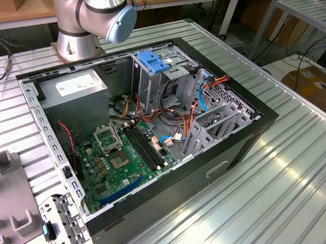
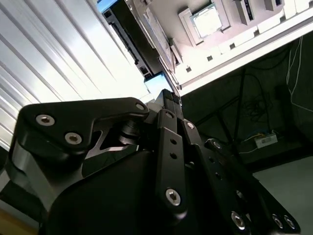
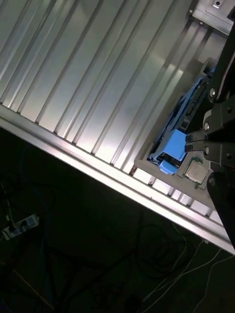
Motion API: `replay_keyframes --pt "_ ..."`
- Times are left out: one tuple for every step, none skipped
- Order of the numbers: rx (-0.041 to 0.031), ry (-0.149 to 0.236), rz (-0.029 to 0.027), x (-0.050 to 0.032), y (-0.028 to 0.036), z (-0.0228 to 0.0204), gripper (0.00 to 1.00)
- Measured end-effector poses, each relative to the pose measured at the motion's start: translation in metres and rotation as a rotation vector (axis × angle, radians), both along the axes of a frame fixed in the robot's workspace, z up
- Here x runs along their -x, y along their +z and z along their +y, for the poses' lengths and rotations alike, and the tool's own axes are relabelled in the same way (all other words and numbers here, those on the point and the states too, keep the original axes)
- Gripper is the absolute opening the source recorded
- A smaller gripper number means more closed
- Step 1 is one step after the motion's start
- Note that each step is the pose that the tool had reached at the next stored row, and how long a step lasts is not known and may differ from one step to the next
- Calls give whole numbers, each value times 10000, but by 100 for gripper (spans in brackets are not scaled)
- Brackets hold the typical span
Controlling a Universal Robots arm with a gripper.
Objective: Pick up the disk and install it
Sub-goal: 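Pick up the disk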
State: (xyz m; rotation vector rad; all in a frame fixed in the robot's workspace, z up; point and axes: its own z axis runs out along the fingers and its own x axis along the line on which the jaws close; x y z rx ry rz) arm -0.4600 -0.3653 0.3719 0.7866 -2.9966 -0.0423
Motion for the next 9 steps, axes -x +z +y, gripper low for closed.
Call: replay_keyframes --pt "1 179 1 0 -1 0 11" --pt "1 363 2 0 -1 0 11" --pt "2 564 3 0 -1 1 11" --pt "1 815 2 0 -2 1 11" --pt "2 1000 3 0 -1 1 11" --pt "1 1234 3 0 -2 1 11" --pt "2 1425 3 0 -2 1 11" --pt "1 1735 3 0 -2 1 11" --pt "2 2156 2 0 -3 1 11"
